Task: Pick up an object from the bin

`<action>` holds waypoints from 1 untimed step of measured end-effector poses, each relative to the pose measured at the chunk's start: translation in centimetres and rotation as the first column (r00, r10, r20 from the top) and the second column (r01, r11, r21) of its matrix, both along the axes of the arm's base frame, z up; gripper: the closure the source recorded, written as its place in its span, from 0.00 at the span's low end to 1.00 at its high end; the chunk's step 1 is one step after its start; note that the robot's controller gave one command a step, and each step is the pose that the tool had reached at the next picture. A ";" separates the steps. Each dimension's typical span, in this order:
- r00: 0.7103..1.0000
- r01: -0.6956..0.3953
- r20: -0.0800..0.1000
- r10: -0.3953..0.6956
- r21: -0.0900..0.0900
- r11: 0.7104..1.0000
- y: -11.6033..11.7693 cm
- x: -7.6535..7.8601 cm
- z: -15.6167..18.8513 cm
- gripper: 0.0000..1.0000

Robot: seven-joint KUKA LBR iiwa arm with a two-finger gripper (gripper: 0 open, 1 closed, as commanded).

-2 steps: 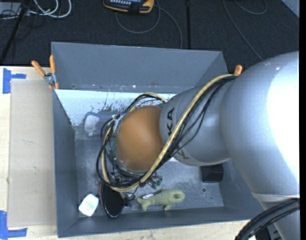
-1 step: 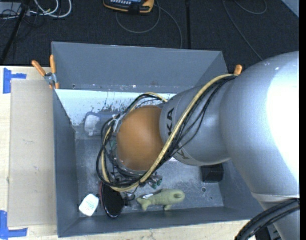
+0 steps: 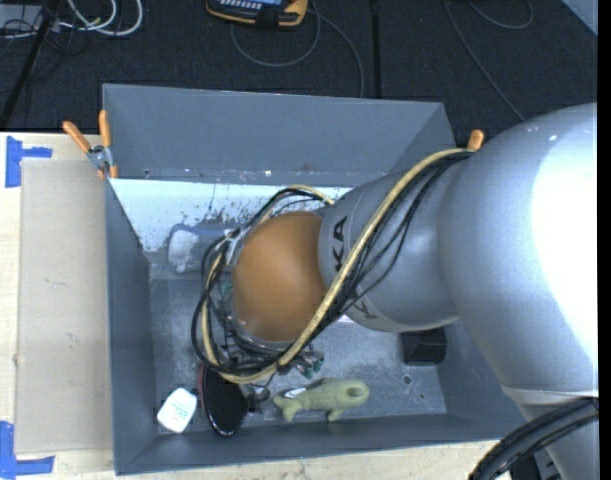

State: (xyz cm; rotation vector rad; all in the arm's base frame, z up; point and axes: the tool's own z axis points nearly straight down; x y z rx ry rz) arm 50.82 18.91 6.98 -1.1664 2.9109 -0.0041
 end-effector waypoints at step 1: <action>1.000 0.001 0.000 -0.001 0.000 1.000 0.0 0.0 0.0 1.00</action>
Offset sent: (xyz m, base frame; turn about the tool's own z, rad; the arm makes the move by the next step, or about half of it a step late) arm 0.0000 0.0000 0.0000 0.0000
